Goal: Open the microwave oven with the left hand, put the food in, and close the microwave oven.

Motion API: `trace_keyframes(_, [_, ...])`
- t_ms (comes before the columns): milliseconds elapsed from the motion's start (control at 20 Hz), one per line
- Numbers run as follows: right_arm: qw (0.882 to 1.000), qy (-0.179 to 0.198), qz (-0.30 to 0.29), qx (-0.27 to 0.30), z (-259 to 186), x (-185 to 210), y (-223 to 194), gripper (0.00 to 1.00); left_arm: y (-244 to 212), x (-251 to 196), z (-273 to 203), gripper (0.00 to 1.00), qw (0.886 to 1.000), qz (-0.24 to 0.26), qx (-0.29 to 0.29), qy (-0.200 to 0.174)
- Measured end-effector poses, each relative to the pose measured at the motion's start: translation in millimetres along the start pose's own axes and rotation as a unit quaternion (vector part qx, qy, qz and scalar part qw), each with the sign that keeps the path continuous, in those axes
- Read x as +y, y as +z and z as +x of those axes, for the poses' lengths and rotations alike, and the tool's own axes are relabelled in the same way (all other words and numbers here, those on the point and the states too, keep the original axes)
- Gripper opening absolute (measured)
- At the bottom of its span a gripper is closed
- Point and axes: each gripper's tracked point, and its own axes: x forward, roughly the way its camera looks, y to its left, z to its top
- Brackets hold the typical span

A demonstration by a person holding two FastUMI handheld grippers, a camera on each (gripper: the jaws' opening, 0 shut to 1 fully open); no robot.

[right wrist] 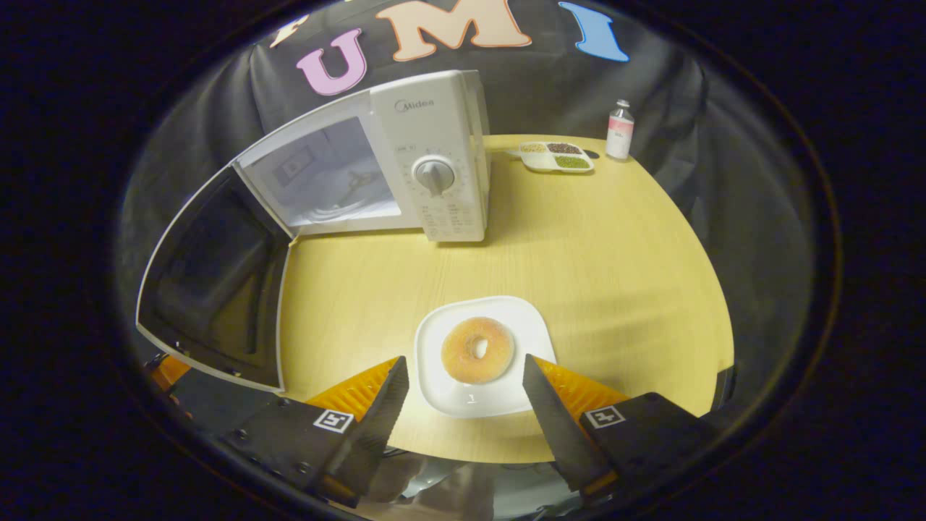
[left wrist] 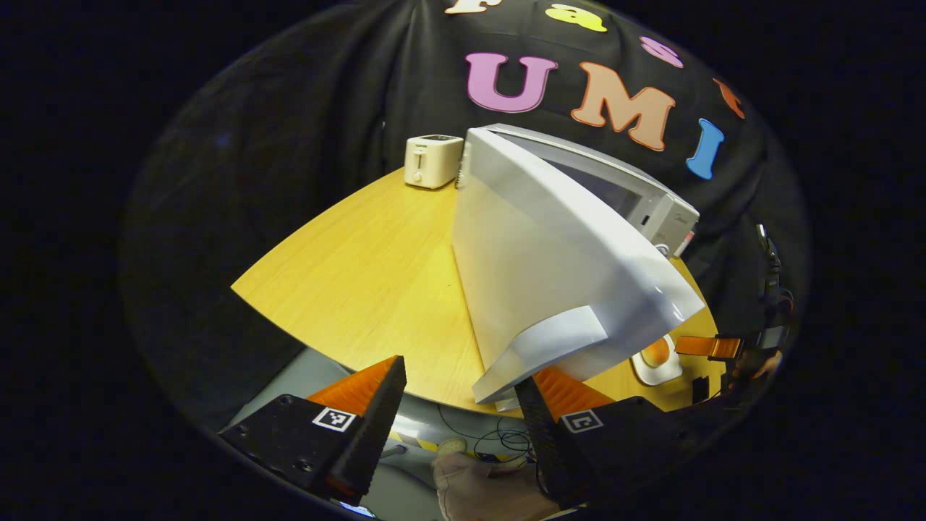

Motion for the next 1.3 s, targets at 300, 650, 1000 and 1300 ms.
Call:
trace_keyframes(300, [0.998, -0.017, -0.013, 0.054, 37, 1, -12, 0.99, -1, 38, -6, 0.88, 0.998, -0.054, -0.005, 0.006])
trace_keyframes(650, [0.995, -0.048, -0.022, 0.082, 62, -10, -17, 0.99, 4, 71, -19, 0.88, 0.999, -0.033, 0.004, 0.008])
trace_keyframes(1000, [0.992, -0.069, -0.014, 0.101, 75, -13, -24, 0.93, 19, 134, -26, 0.88, 0.996, -0.058, -0.018, 0.068])
trace_keyframes(1300, [0.991, -0.088, 0.003, 0.096, 77, -11, -23, 0.83, 52, 179, -31, 0.87, 0.987, -0.082, -0.066, 0.121])
